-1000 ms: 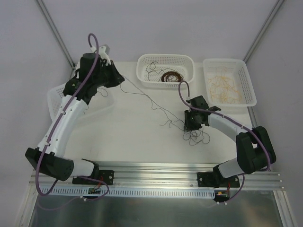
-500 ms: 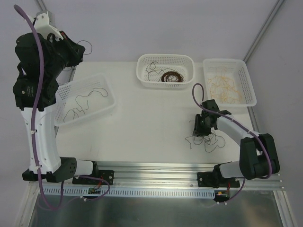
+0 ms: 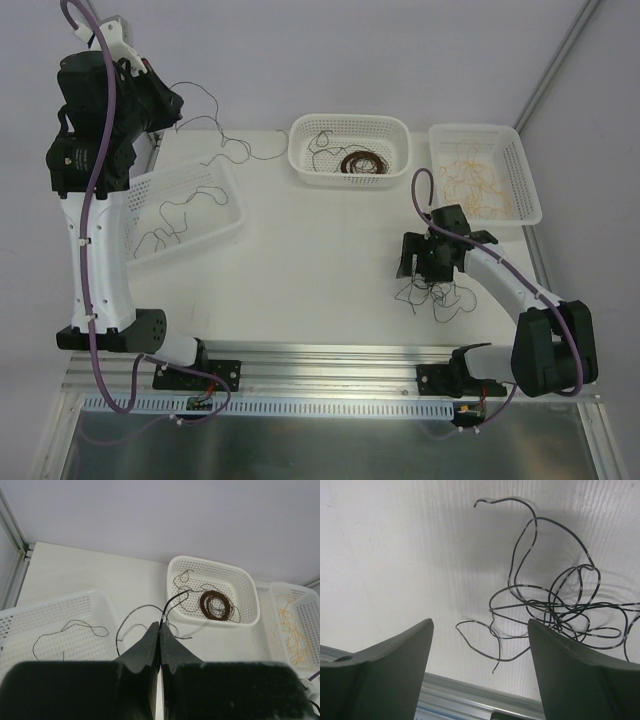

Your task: Untangle the cables

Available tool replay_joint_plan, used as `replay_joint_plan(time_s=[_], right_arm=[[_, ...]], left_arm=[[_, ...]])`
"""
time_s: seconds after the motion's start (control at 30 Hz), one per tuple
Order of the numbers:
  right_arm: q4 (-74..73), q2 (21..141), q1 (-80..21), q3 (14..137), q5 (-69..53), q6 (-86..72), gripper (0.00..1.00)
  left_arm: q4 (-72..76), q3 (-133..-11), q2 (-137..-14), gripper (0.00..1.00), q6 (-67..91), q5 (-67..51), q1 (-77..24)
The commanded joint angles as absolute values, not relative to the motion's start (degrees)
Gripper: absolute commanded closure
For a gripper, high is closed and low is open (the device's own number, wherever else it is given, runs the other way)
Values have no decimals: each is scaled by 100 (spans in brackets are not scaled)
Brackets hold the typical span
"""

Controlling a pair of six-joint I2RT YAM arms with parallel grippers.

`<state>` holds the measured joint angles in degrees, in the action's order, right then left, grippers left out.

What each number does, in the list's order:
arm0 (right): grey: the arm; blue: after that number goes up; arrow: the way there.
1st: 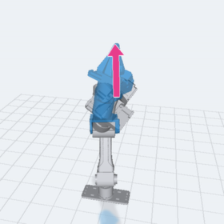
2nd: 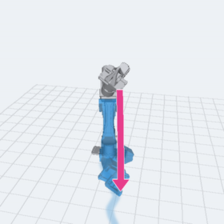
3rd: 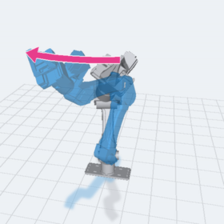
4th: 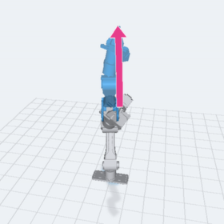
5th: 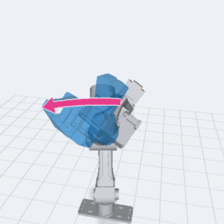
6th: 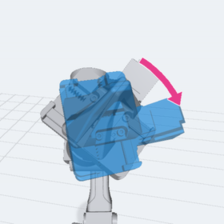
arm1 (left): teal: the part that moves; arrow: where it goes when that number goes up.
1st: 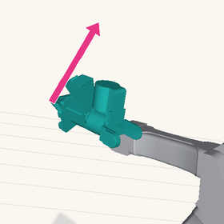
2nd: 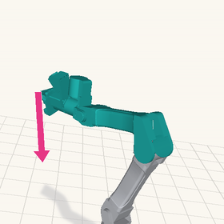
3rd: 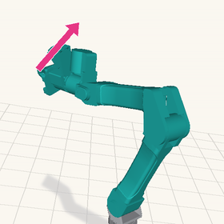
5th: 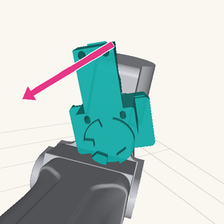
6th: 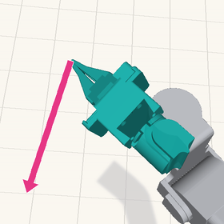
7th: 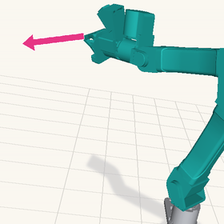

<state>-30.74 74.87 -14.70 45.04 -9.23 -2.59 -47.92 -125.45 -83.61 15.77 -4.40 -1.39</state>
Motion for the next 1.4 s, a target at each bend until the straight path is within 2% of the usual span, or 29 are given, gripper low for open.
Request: replay_joint_plan(time_s=[0.0, 0.3, 0.73, 1.07, 1.3, 1.37], right_arm=[[-3349, 7111, -1441, 4834, -975, -88, 18], [-3349, 6943, -1468, 4948, -1107, -70, 10], [-3349, 6794, -1476, 4825, -1142, -88, 7], [-3393, 6583, -1485, 4711, -1055, -184, 7], [-3437, 6539, -1494, 4702, -1020, -193, 7], [-3445, 6539, -1494, 4711, -1011, -193, 6]], left_arm=[[-4571, -12779, -8358, 100, 1476, -448, -70], [-4026, -12332, -8543, 100, 1064, 175, -35], [-2628, -10004, -8754, 100, 747, 334, 685], [-2347, -8255, -8667, 100, 1562, 624, 1107], [-1696, -6821, -8358, 100, 3005, -693, 2372], [-1696, -6619, -8455, 95, 3259, -939, 2636]])
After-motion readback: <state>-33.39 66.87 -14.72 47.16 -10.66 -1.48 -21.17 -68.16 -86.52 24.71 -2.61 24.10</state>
